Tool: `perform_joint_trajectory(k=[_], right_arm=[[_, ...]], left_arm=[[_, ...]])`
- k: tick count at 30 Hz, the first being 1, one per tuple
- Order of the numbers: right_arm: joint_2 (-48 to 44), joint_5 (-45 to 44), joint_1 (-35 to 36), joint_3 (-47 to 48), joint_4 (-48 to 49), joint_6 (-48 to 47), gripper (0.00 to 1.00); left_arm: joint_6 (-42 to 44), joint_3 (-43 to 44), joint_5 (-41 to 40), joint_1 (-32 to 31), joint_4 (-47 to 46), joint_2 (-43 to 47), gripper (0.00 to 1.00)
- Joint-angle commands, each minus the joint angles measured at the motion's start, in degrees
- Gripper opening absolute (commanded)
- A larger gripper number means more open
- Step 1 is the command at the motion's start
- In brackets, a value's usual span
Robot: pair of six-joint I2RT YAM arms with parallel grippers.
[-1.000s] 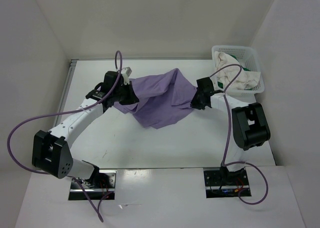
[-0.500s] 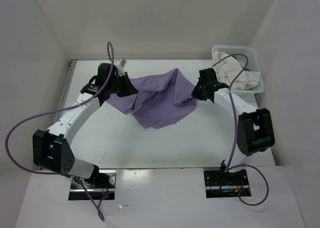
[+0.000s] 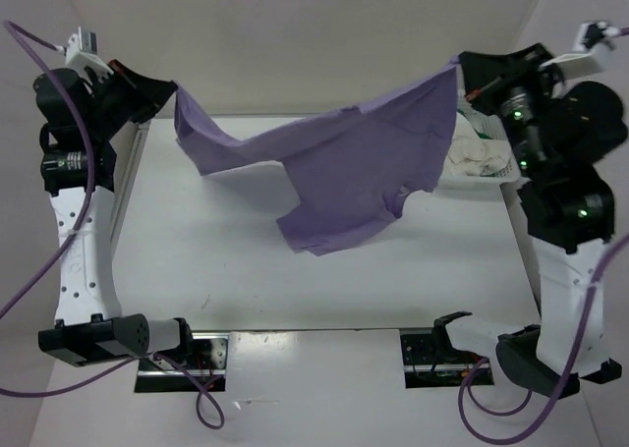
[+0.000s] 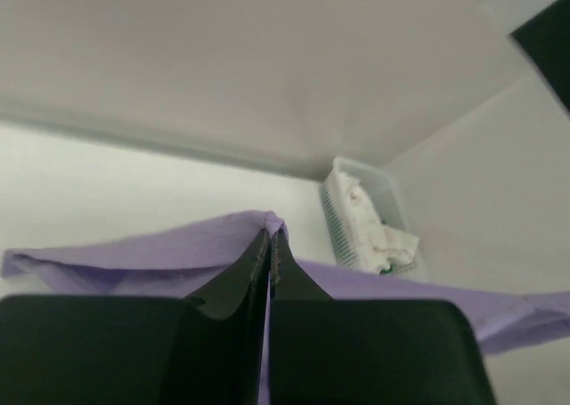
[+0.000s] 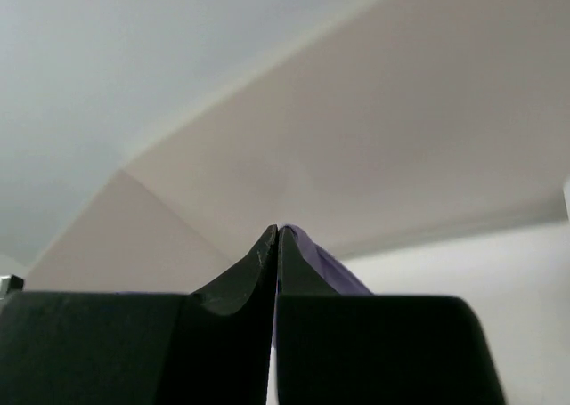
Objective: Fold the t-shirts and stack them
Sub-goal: Flatten out the tshirt
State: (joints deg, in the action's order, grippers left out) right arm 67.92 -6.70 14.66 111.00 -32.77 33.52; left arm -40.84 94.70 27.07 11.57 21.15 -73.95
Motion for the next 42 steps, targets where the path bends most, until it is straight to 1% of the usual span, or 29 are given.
perform_joint_trajectory(k=[1, 2, 3, 5, 7, 9, 10, 12, 13, 14, 15, 16, 17, 18, 19, 21, 22, 24, 26, 27, 28, 29, 31, 33, 35, 36, 38, 41, 42], right_arm=[[1.68, -1.21, 0.29, 10.88, -5.63, -2.93, 0.00], [2.47, -0.51, 0.29, 16.39, -6.33, -3.54, 0.00], [3.09, -0.51, 0.29, 19.05, -6.34, -3.55, 0.00], [5.54, 0.98, 0.29, 25.80, -6.34, -3.55, 0.00], [7.66, 1.51, 0.29, 28.91, -6.34, -3.55, 0.00], [9.85, 2.83, 0.29, 27.62, -5.47, -3.55, 0.00], [10.65, 2.83, 0.29, 26.56, -5.46, -3.55, 0.00], [13.18, 2.83, -0.41, 21.12, -2.83, -3.55, 0.00], [14.25, 4.22, -2.51, 17.71, -1.95, -3.55, 0.00], [15.39, 5.98, -4.01, 16.45, -0.38, -2.59, 0.00], [18.36, 9.56, -5.33, 15.66, 0.25, -2.58, 0.00], [20.22, 10.82, -7.17, 15.65, 0.25, -1.80, 0.00], [22.32, 10.83, -7.18, 16.78, 0.25, -1.79, 0.00], [24.61, 10.83, -7.18, 18.27, -0.70, -2.40, 0.00], [29.33, 10.13, -7.18, 21.42, -1.23, -2.40, 0.00], [34.45, 10.13, -7.18, 26.17, -4.55, -2.93, 0.00], [38.65, 10.13, -7.18, 30.63, -5.45, -2.93, 0.00], [41.49, 10.13, -5.52, 34.09, -5.46, -2.93, 0.00], [44.56, 10.13, -4.99, 40.15, -5.46, -2.23, 0.00], [45.71, 11.00, -4.20, 43.04, -5.46, -0.75, 0.00], [46.85, 11.53, -4.20, 49.16, -5.46, 0.14, 0.00], [47.56, 11.53, -4.20, 51.22, -5.46, 0.93, 0.00], [45.73, 12.32, -4.20, 50.47, -1.01, 3.48, 0.00], [40.29, 12.94, -4.20, 46.70, 2.61, 5.32, 0.00], [36.78, 12.42, -4.20, 45.97, 5.34, 5.33, 0.00], [36.76, 11.72, -4.20, 47.97, 5.35, 5.33, 0.00], [35.18, 11.71, -4.20, 47.99, 5.35, 4.81, 0.00], [31.85, 13.28, -4.20, 40.73, 4.66, 3.32, 0.00], [29.31, 13.90, -4.20, 33.65, 4.04, 2.79, 0.00]], left_arm=[[1.46, 11.80, -0.95, -0.59, 2.91, 2.23, 0.00], [1.99, 14.53, -2.18, -0.59, 3.54, 2.23, 0.00], [3.04, 19.51, -3.24, -0.59, 4.07, 1.45, 0.00], [3.66, 23.67, -5.62, -0.59, 5.13, 0.66, 0.00], [3.66, 25.79, -6.15, -0.59, 5.13, 0.12, 0.00], [4.28, 25.80, -6.76, -0.59, 5.13, -0.48, 0.00], [5.06, 25.19, -7.29, -0.59, 5.13, -0.49, 0.00], [5.07, 19.06, -7.29, -0.59, 2.78, -1.01, 0.00], [5.07, 16.51, -7.99, -0.59, 1.63, -1.02, 0.00], [5.07, 11.70, -8.52, -0.59, 0.40, -2.24, 0.00], [5.07, 10.35, -8.52, -0.59, -0.66, -3.29, 0.00], [5.07, 9.38, -8.52, -0.59, -1.54, -4.52, 0.00], [5.07, 8.15, -8.52, -0.59, -2.42, -7.14, 0.00], [4.55, 7.09, -8.52, -0.59, -3.90, -8.65, 0.00], [4.54, 6.47, -8.52, -0.59, -3.92, -10.14, 0.00], [2.97, 4.98, -6.25, -0.59, -7.15, -14.36, 0.00], [2.35, 4.97, -6.24, -0.59, -7.17, -15.68, 0.00], [1.55, 7.95, -5.45, -0.59, -7.17, -19.03, 0.00], [0.77, 11.20, -5.45, -0.06, -7.17, -20.87, 0.00], [0.24, 14.69, -4.84, 0.46, -7.17, -20.88, 0.00], [-0.29, 16.56, -3.96, 1.34, -7.17, -21.66, 0.00], [-0.90, 18.23, -3.95, 1.87, -7.17, -22.19, 0.00], [-1.96, 22.62, -2.29, 3.18, -7.17, -22.20, 0.00], [-3.45, 24.91, -1.59, 3.98, -7.17, -22.20, 0.00], [-4.15, 27.02, -0.97, 5.38, -7.69, -20.36, 0.00], [-4.68, 27.03, -0.10, 5.91, -8.74, -19.74, 0.00], [-4.69, 27.03, -0.09, 6.61, -9.89, -18.51, 0.00], [-4.69, 21.87, 0.44, 7.15, -12.87, -15.09, 0.00], [-4.08, 19.06, 0.44, 7.15, -13.93, -13.95, 0.00]])
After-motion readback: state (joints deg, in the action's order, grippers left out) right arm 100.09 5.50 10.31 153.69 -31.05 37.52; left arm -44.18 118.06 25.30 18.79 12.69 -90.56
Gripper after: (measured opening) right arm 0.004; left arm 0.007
